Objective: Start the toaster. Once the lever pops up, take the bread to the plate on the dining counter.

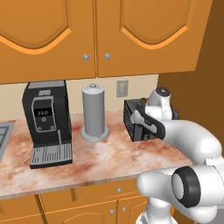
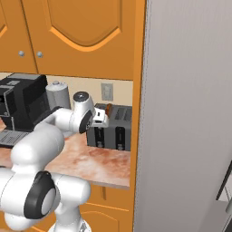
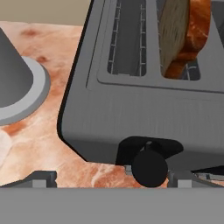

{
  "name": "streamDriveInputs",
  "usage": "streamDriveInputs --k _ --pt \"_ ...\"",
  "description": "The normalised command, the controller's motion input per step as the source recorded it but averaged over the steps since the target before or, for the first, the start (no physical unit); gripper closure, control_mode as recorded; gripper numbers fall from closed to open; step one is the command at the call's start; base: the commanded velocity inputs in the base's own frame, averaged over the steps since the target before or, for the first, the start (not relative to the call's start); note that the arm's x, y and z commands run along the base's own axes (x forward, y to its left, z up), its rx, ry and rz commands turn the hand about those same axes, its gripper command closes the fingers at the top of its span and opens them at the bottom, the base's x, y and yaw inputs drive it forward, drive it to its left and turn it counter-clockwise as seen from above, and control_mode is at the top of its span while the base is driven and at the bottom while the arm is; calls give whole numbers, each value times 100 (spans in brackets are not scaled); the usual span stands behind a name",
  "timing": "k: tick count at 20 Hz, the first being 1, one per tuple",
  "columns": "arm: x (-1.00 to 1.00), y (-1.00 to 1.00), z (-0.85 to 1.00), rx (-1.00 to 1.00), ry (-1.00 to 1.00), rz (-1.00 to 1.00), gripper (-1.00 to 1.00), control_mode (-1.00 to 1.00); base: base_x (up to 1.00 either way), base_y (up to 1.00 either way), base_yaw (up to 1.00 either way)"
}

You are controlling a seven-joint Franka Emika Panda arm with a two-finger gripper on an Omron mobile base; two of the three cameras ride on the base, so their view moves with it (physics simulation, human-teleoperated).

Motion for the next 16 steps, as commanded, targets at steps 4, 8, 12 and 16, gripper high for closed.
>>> streamDriveInputs --k 4,8,12,16 --pt "3 0 -22 0 0 0 -100 -100 0 0 0" --pt "3 2 -21 0 0 0 -100 -100 0 0 0" --pt "1 0 -15 0 0 0 -100 -100 0 0 0" --pt "1 0 -20 0 0 0 -100 -100 0 0 0"
